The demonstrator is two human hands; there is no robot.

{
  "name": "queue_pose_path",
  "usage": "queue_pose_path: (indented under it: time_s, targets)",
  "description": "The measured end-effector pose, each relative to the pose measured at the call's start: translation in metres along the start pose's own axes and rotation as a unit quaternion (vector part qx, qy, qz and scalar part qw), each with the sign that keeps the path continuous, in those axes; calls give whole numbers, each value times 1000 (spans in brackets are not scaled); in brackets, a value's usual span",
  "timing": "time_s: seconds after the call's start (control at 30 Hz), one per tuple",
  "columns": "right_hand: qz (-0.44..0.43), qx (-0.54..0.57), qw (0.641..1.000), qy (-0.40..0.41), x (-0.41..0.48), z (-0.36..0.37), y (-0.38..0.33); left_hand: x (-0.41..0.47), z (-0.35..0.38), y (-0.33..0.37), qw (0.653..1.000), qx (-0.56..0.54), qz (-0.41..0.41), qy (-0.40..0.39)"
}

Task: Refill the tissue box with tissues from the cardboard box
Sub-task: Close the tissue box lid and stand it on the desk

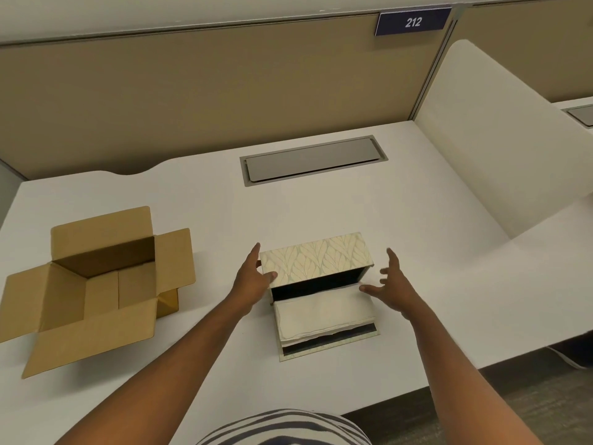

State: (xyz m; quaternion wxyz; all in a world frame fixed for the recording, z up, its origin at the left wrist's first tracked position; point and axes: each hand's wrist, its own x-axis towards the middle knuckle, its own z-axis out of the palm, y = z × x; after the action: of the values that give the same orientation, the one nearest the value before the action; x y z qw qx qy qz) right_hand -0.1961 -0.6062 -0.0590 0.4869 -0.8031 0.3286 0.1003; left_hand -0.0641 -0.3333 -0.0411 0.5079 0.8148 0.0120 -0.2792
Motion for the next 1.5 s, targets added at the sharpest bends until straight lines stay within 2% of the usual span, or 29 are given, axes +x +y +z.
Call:
queue_pose_path:
  time_s: [0.17, 0.27, 0.5, 0.63, 0.8, 0.87, 1.1, 1.3, 1.5]
  targets:
    - [70, 14, 997, 19, -2, 21, 15, 6, -10, 1, 997, -59, -37, -38]
    - [90, 39, 994, 44, -1, 28, 19, 7, -12, -1, 995, -76, -32, -56]
    - [116, 90, 988, 44, -1, 30, 26, 6, -8, -4, 996, -73, -16, -49]
    - [99, 114, 986, 70, -7, 27, 22, 2, -6, -7, 997, -72, -10, -38]
    - [-32, 105, 970, 215, -14, 20, 5, -5, -1, -12, 997, -69, 3, -20]
    - [-65, 86, 974, 201, -11, 16, -8, -8, 1, -13, 998, -67, 7, -16]
    - [-92, -54, 993, 42, 0, 6, -30, -20, 5, -16, 998, -61, 31, -3]
    - [-94, -81, 992, -1, 0, -3, -35, -32, 7, -20, 997, -47, 58, 7]
    - [-116, -162, 980, -31, -4, -5, -35, -45, 15, -31, 996, -9, 88, 31]
